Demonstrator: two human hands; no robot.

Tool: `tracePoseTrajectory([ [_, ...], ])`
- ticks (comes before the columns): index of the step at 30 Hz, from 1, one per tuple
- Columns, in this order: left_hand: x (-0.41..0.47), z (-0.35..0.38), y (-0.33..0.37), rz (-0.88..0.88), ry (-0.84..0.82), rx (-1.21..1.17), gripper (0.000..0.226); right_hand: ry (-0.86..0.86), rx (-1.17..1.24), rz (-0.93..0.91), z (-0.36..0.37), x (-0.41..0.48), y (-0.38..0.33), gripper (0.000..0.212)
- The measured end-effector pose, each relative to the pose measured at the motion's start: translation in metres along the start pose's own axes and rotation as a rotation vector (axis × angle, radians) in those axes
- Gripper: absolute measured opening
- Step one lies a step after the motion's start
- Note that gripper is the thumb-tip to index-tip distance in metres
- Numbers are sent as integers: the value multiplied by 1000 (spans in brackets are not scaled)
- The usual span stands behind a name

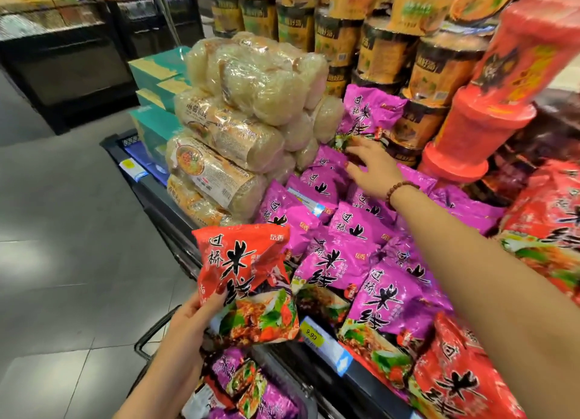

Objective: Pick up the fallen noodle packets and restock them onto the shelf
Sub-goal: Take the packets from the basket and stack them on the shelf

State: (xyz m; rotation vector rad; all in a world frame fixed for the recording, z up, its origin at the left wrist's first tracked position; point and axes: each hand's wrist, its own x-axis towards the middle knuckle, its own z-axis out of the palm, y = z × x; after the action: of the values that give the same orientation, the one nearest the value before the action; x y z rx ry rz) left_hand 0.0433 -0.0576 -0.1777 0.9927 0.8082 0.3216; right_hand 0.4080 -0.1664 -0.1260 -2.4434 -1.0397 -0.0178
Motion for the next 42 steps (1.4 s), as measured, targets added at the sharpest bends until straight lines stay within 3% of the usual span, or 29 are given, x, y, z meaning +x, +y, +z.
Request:
tracePoseTrajectory([
  [8,21,62,7,14,-306,43,38,-272,586,189,-38,-147,-55,28],
  [10,21,83,5,28,-353,51,35,-247,726,265,-42,-177,-60,32],
  [12,18,106,2,19,-422,60,31,-109,806,364,-47,-201,-58,40],
  [16,7,150,-10,3,-650,178,39,125,806,536,-65,-241,-41,48],
  [18,-1,172,-16,-9,-732,208,22,209,807,595,-77,-259,-32,51],
  [20,-9,197,-21,2,-783,268,20,313,785,642,-89,-273,-21,65],
  [23,-10,232,-27,141,-816,345,7,453,707,670,-105,-284,4,70],
  [27,5,257,-49,444,-786,625,31,617,690,724,-122,-284,45,70],
  [32,14,253,-83,790,-949,1021,54,601,559,761,-121,-277,89,71],
  [35,15,253,-92,936,-995,1145,36,592,475,758,-112,-274,102,62],
  [38,19,254,-101,1031,-999,1251,33,542,356,767,-107,-273,112,52],
  [42,16,257,-105,1034,-954,1303,35,504,345,820,-107,-275,115,54],
])
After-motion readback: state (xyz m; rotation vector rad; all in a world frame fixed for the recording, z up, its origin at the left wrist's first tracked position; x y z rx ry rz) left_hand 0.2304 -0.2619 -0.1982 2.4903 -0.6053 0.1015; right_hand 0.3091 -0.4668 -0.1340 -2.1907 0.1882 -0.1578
